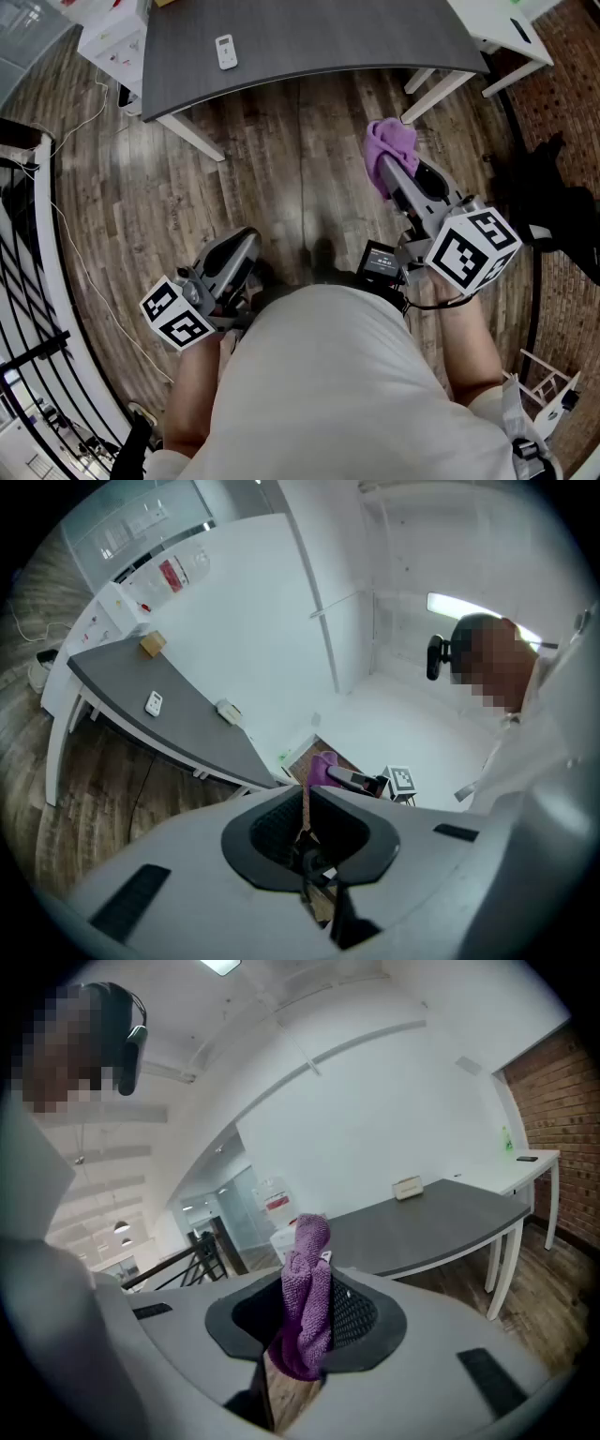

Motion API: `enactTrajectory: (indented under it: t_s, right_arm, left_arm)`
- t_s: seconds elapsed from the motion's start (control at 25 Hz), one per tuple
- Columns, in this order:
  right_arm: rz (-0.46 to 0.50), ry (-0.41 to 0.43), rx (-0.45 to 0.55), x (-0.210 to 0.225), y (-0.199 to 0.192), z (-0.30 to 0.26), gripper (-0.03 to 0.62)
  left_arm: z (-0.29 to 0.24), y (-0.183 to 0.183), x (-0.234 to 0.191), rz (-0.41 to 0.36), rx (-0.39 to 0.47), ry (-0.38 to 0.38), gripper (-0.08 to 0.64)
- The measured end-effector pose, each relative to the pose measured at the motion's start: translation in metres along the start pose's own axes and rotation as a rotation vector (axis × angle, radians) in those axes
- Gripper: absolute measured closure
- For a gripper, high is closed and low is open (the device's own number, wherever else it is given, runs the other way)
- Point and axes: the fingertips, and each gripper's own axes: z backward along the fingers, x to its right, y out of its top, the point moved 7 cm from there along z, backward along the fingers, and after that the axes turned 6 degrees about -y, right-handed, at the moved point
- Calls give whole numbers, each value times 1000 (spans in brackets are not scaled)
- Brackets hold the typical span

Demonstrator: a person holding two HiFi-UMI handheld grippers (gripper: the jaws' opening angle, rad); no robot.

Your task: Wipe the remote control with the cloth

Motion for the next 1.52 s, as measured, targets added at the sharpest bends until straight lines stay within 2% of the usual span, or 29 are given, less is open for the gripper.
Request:
enactTrajectory:
  t_s: [0.28,0.6,1.0,1.16,1.32,1.52]
  right_arm:
    - [-17,13,-15,33,4,-3,489]
    - [-25,69,-59,57,5,-20,489]
    - [-2,130,-107,68,10,-57,489]
    - [18,130,-133,64,10,-84,489]
    - [31,114,-160,52,12,-128,489]
    - [9,35,-195,40,24,-195,489]
  left_arm:
    - [-27,-12,0,4,0,19,537]
    - [-49,-15,-5,12,22,74,535]
    - [-59,-7,-32,41,85,184,535]
    - [-54,10,-65,64,105,213,535]
    - [-48,44,-118,97,117,223,535]
    - [-57,96,-196,151,45,248,535]
